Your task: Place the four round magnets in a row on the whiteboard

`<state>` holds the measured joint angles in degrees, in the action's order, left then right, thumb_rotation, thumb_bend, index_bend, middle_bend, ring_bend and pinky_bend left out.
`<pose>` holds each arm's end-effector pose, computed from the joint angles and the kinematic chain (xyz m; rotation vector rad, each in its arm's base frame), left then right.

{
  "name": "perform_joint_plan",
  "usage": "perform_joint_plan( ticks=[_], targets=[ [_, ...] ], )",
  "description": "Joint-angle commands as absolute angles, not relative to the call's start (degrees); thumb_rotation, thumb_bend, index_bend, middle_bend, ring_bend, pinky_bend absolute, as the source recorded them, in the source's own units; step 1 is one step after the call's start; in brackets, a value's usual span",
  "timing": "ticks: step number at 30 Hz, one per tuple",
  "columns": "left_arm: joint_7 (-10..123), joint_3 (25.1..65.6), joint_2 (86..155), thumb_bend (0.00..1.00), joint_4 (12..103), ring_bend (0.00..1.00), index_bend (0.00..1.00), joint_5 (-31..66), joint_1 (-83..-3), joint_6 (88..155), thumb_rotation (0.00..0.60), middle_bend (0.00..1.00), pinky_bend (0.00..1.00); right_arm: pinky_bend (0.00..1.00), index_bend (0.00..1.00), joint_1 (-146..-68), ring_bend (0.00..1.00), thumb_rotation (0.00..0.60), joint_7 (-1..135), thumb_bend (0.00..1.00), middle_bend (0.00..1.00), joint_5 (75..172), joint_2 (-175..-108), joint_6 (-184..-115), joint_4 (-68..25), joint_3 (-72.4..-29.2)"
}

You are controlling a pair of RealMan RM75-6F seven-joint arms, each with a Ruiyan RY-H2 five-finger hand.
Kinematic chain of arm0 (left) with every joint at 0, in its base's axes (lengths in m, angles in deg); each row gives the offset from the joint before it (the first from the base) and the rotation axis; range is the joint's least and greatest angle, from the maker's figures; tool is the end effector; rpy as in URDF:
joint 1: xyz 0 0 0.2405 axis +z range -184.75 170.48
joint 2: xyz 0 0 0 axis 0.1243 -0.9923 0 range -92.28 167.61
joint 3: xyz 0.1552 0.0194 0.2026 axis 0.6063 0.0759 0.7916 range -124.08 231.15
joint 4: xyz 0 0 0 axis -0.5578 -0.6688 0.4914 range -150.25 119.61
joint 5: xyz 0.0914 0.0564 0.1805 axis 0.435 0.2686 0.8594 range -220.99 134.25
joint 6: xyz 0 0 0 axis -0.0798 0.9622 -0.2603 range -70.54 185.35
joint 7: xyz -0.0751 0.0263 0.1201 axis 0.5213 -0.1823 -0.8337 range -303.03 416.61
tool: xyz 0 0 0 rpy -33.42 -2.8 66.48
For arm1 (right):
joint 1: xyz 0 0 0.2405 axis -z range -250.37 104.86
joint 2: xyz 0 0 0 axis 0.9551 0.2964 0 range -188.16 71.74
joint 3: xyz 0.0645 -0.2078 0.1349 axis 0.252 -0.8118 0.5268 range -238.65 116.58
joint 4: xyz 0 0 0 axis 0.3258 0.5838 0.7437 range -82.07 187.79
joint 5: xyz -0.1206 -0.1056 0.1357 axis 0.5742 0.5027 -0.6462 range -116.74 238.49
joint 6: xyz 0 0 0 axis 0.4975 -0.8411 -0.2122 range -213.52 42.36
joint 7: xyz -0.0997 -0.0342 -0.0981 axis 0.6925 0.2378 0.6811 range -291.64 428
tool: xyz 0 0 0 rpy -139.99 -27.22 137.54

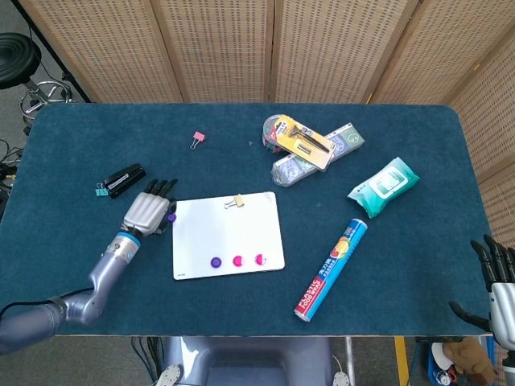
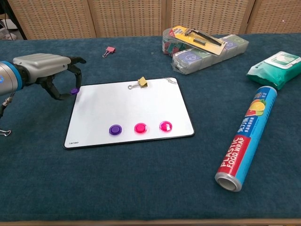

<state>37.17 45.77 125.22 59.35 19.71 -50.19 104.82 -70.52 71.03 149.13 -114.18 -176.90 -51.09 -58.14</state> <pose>-0.1983 0.3659 -0.0114 -1.9168 -0.8814 -0.6927 -0.2889 -0.1427 0.1973 1.2918 -0.8860 0.9099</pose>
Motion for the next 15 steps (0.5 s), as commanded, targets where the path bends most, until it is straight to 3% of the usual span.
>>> perform_joint_plan(
  ticks=[1,15],
  targets=[
    [37.12,49.26,121.98,0.36,66.55,0.00,0.56,23.44,-48.69,105.50,0.600,0.00,0.00,0.00,0.00,-70.52,0.00,0.600,71.04,0.00,0.00,149.10,-114.13,-176.86,-51.12,-58.16],
    [36.95,52.92,120.82,0.36,72.74,0.00,0.56,28.11,-47.28,107.12,0.600,0.00,0.00,0.00,0.00,-70.36,0.00,0.600,70.38,0.00,0.00,148.86,-113.74,-177.17,-51.18,-57.97]
  ],
)
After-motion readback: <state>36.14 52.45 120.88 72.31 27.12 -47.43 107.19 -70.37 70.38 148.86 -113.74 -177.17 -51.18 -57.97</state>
